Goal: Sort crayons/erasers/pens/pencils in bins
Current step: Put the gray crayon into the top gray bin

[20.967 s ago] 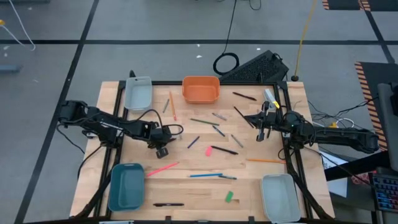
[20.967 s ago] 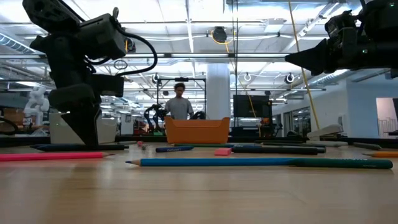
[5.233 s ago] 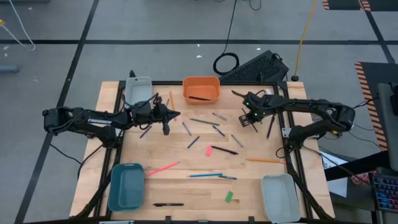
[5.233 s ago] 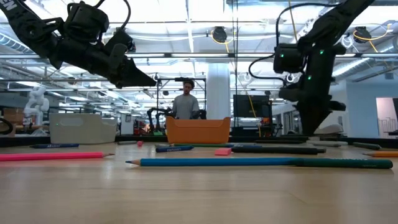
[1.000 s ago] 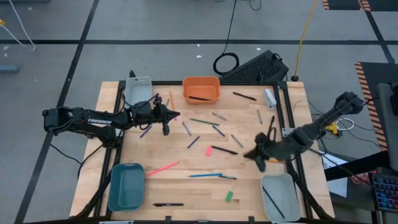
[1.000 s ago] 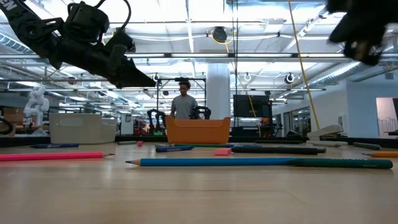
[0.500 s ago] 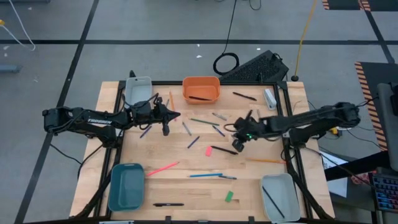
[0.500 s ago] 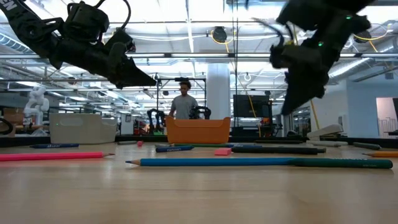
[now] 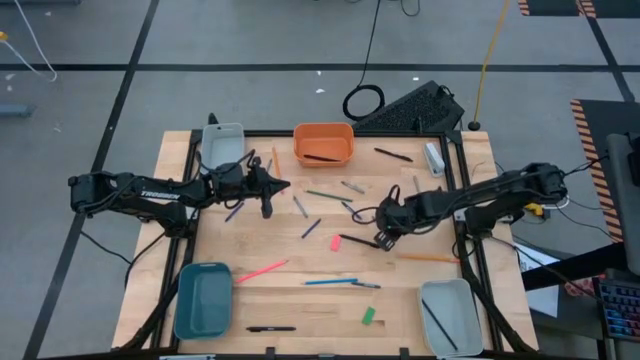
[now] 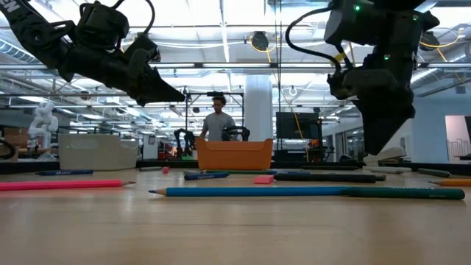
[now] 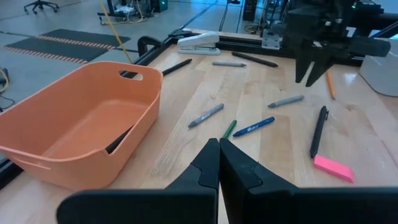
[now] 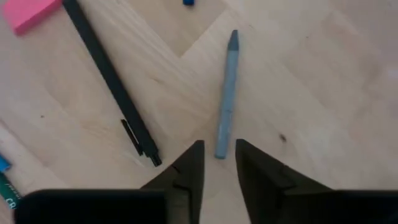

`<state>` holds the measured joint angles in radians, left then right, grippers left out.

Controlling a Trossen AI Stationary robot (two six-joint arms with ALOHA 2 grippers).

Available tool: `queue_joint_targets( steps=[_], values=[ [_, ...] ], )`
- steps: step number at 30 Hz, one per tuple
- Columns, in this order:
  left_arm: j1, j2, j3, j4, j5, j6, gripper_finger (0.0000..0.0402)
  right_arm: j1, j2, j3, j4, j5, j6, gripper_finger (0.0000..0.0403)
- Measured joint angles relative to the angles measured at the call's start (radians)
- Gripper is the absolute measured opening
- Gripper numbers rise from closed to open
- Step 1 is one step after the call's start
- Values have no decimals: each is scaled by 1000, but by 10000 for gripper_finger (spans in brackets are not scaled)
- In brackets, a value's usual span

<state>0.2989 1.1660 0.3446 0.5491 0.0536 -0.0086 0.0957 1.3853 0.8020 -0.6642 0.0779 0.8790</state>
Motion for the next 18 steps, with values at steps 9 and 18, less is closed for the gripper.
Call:
queue_joint_targets(
  steps=[9, 18],
  values=[
    [-13, 0, 0, -3, 0, 0, 3, 17, 96, -36, 11, 32, 25, 118],
    [-12, 0, 0, -5, 0, 0, 3, 15, 111, -65, 120, 52, 11, 109]
  ],
)
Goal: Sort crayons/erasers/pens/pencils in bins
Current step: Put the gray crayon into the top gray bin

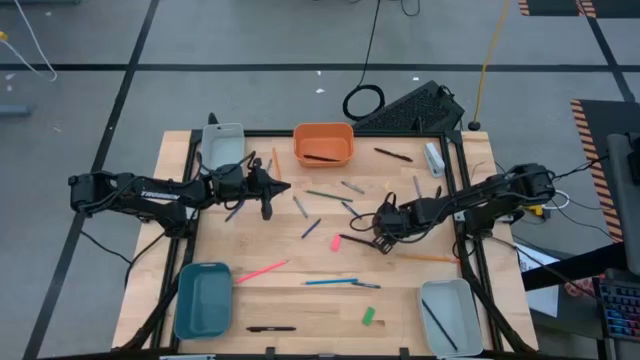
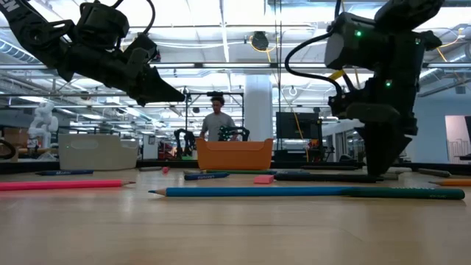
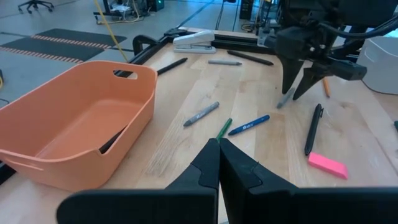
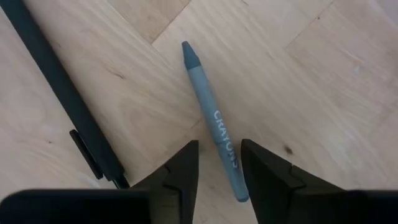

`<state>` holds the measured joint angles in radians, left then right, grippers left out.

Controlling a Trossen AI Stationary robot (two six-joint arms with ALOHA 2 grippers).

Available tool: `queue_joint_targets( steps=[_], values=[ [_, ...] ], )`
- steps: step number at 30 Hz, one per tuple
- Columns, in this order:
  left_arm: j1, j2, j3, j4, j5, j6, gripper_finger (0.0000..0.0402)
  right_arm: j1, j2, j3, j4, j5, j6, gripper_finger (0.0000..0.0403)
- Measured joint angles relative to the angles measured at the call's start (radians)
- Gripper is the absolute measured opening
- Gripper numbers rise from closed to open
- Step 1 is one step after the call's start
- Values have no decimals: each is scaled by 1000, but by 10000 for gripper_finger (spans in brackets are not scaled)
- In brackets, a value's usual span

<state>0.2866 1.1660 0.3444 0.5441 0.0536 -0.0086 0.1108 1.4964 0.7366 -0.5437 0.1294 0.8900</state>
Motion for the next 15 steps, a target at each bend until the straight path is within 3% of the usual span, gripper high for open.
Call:
queue_joint_targets(
  steps=[8, 15],
  values=[
    [0, 0, 0, -3, 0, 0, 3, -8, -3, -54, 10, -21, -60, 81],
    [0, 0, 0, -3, 0, 0, 3, -47, -5, -85, 56, -102, -117, 76]
  ],
)
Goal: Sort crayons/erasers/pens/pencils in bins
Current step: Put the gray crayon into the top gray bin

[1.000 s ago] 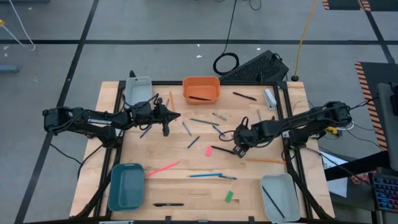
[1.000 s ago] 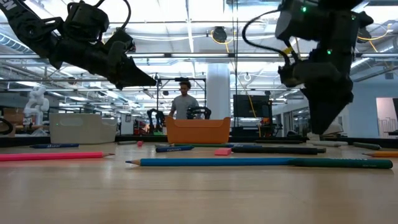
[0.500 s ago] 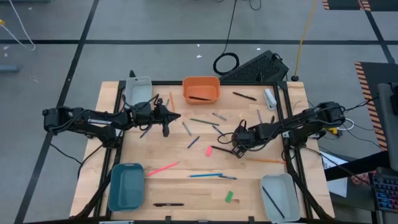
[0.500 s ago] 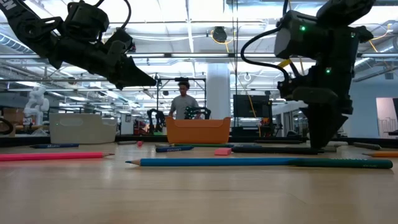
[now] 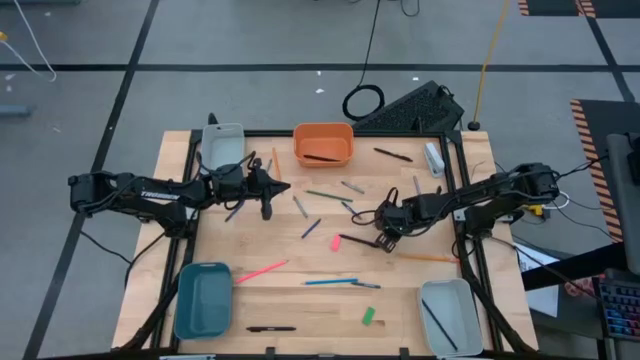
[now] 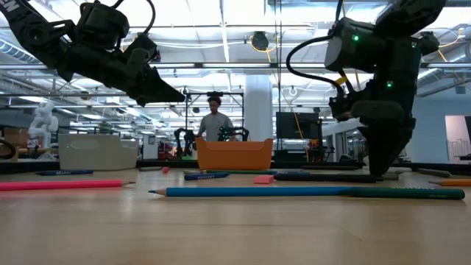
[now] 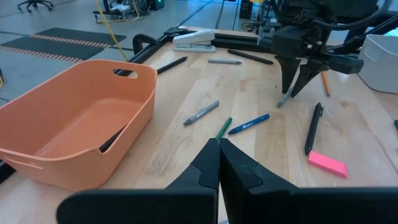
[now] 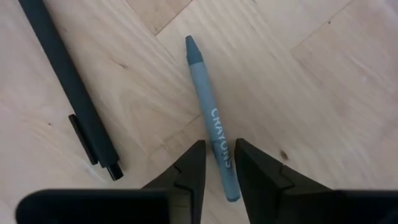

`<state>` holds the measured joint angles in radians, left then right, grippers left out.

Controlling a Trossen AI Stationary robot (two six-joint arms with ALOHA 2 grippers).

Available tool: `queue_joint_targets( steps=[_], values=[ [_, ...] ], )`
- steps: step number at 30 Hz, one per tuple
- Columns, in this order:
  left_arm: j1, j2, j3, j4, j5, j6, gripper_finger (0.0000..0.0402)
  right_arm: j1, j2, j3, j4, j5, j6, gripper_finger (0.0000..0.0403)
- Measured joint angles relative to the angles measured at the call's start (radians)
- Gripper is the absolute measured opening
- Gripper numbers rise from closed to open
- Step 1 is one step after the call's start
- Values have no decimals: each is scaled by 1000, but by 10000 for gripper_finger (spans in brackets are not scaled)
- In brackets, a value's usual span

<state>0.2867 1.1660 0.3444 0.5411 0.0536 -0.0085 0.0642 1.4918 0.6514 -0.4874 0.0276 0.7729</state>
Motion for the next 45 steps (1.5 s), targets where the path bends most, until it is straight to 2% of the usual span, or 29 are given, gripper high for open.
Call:
queue_joint_targets(
  steps=[4, 10, 15, 22, 29, 39, 45],
  values=[
    [0, 0, 0, 0, 0, -15, 3, -14, 0, -2, 1, -13, -16, 55],
    [20, 0, 0, -9, 0, -124, 3, -14, 2, -2, 18, -27, -38, 16],
    [44, 0, 0, -21, 5, -233, 3, -20, -22, -3, 74, -40, -43, 23],
    [66, 0, 0, -14, 107, -403, 19, -42, -107, -8, 221, -63, -42, 22],
    [49, 0, 0, 9, 213, -515, 57, -84, -112, -6, 544, -75, -111, 23],
    [-32, 63, 1, 303, 175, -548, 124, -130, 4, -5, 1146, -90, -240, 23],
    [-62, 151, 78, 368, 155, -497, 175, -163, 45, -5, 1380, -112, -317, 23]
  ],
)
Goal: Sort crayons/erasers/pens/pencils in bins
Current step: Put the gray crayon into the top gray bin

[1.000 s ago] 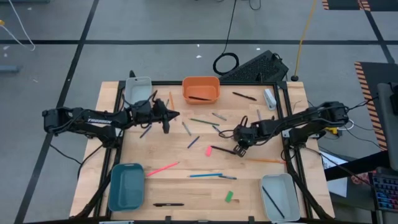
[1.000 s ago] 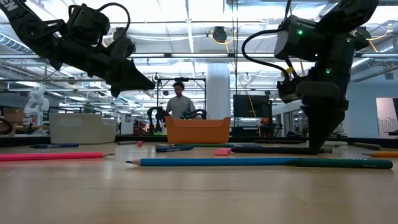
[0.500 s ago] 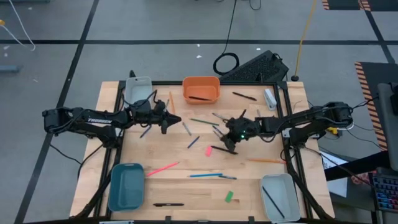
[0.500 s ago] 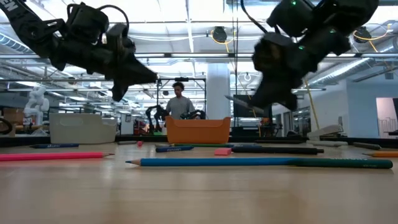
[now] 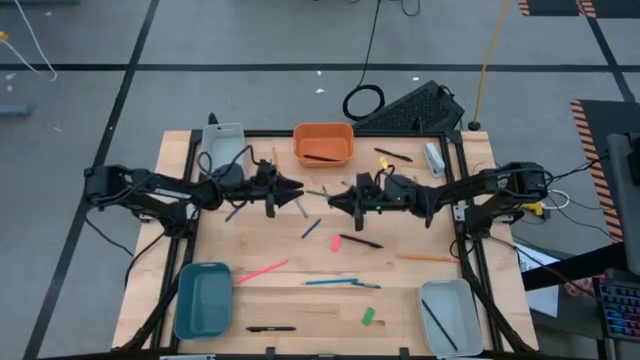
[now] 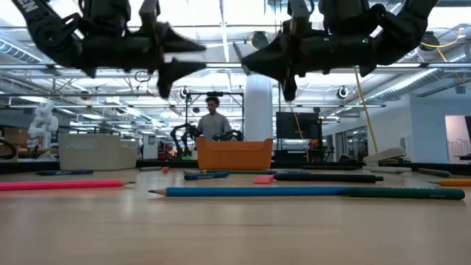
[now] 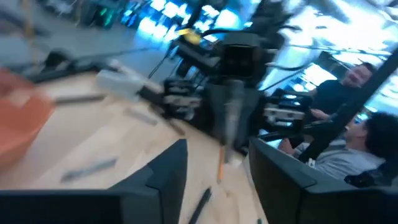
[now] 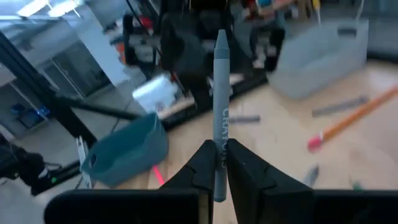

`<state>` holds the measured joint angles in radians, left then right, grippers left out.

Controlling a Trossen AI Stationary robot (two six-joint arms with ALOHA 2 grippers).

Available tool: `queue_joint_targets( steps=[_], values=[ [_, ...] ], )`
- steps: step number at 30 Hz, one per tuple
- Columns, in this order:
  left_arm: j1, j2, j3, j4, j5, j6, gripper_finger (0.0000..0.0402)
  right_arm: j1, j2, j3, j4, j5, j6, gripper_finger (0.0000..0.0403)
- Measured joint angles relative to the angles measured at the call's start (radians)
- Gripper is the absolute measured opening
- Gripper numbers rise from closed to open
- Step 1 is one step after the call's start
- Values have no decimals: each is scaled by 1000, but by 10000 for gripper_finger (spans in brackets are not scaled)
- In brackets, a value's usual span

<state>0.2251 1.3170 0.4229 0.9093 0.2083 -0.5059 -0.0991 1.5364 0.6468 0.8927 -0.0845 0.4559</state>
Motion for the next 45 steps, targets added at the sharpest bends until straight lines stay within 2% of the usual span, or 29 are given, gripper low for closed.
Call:
queue_joint_targets(
  steps=[3, 7, 16, 19, 22, 32, 36, 40, 45],
  values=[
    [-27, 42, 75, 12, 8, 89, 194, -6, -2, 0, 72, 0, -45, 23],
    [-50, 87, 176, 12, 32, 184, 201, -6, -1, 0, 141, -52, -92, 23],
    [-49, 179, 296, 2, 85, 210, 173, -3, -3, 1, 189, -84, -155, 23],
    [-55, 185, 312, 13, 102, 216, 158, -5, -2, 1, 189, -93, -166, 23],
    [-59, 185, 321, 10, 77, 239, 136, -4, -2, 1, 195, -104, -182, 23],
    [-73, 185, 322, 24, 93, 333, 32, -4, -3, 1, 201, -109, -199, 23],
    [-78, 185, 322, 25, 95, 357, 13, -4, -3, 1, 203, -110, -209, 24],
    [-78, 185, 322, 25, 97, 365, 22, -4, -3, 1, 203, -104, -213, 47],
    [-78, 176, 322, 22, 103, 376, 18, -4, -3, 1, 202, -100, -214, 114]
  ],
)
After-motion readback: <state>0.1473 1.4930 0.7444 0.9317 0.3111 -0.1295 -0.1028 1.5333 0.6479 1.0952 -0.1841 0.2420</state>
